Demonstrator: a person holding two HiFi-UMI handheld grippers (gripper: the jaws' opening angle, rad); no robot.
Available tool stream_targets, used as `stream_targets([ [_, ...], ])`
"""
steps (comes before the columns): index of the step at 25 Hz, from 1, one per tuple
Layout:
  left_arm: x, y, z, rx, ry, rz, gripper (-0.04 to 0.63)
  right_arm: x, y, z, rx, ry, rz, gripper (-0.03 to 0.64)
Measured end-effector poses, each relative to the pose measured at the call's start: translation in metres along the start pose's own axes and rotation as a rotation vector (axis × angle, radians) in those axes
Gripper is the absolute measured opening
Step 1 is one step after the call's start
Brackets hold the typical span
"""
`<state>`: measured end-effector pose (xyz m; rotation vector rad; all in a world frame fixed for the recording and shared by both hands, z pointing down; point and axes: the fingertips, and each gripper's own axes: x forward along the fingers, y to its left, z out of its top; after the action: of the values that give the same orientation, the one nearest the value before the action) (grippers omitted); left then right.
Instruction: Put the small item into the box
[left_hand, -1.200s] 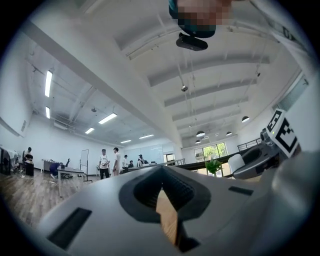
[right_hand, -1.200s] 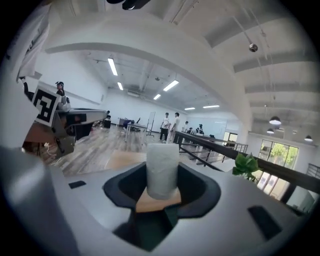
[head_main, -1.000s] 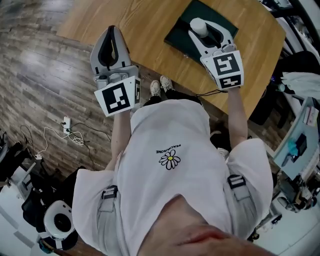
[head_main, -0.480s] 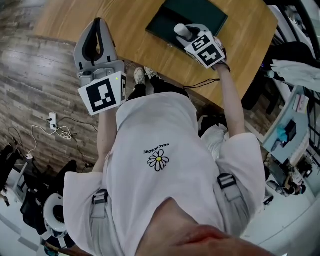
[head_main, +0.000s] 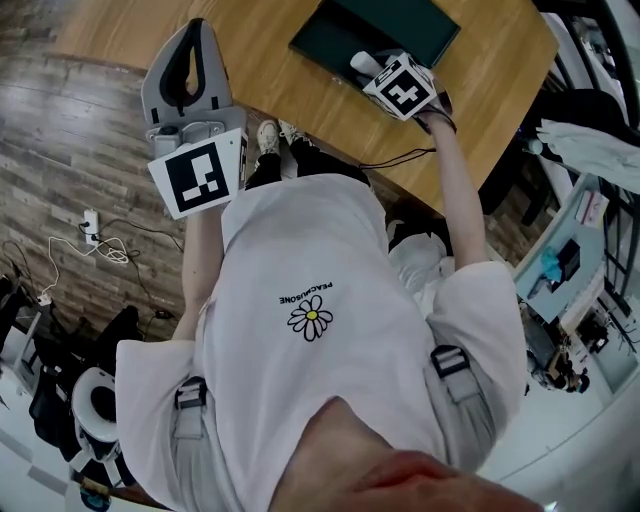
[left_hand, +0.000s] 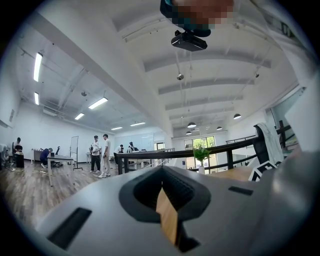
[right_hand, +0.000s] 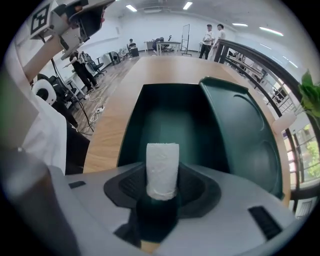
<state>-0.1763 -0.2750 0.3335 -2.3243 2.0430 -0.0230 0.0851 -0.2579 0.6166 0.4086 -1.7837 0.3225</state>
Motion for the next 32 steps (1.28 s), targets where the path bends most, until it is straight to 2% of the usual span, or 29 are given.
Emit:
stream_targets([
  [6,0.000,0.002,-0.003,-0.001,0.018,0.005,0.015,0.005,0.005,0.003,0.002,0.039,0.001,0.184],
  [13,0.001,0.003,0.000,-0.010,0.004,0.002,0.015,0.009,0.005,0.006,-0.015,0.020,-0.025,0.187],
  [22,-0.001,0.002,0.002,-0.007,0.002,0.007,0.015,-0.005,0.000,0.013,0.021,-0.044,-0.046,0.193],
  [27,-0.003,0.000,0.009,-0.003,-0.019,0.003,0.015,-0.032,-0.001,0.037,0.040,-0.168,-0.065,0.192],
  [32,-0.002,-0.009,0.020,0.003,-0.049,-0.015,0.015,-0.094,-0.014,0.083,0.118,-0.431,-0.147,0.169],
])
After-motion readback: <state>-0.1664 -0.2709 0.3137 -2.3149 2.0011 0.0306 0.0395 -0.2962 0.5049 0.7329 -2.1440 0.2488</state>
